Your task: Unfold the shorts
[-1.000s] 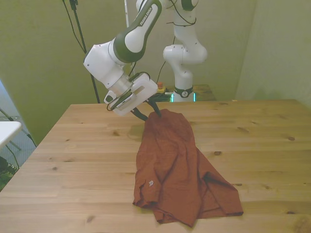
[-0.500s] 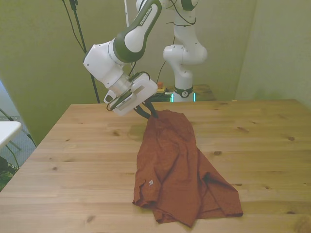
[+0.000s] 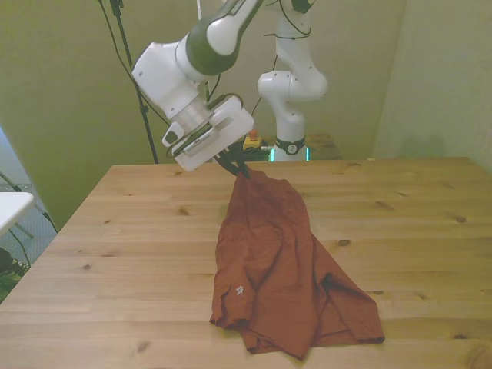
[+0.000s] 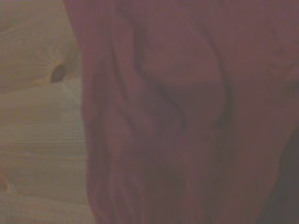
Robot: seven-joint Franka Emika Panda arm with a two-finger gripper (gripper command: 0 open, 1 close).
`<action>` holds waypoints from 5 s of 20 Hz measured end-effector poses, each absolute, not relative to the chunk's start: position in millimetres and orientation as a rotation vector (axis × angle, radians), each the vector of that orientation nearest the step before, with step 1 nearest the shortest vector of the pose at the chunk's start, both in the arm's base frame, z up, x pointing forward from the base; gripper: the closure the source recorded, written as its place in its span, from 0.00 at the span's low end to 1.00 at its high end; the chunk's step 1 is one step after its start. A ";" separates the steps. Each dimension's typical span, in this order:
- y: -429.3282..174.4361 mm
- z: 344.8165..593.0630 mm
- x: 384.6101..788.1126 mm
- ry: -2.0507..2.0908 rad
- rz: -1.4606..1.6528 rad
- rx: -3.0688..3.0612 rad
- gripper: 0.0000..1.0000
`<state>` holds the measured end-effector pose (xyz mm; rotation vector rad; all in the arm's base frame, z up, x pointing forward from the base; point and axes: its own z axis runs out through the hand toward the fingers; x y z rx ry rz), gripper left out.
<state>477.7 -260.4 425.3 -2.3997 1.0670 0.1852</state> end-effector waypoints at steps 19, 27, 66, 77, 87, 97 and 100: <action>19.8 463.8 450.0 0.773 -0.605 -3.193 1.00; 98.5 444.9 439.7 0.579 -0.840 -3.234 1.00; -174.3 416.4 676.8 1.846 -0.213 -2.215 0.00; -170.9 367.0 710.7 1.805 -0.075 -2.103 1.00; -174.1 368.8 710.6 1.796 -0.046 -2.098 1.00; -174.1 367.2 710.5 1.798 -0.040 -2.095 1.00; -172.7 369.4 710.9 1.794 -0.040 -2.090 1.00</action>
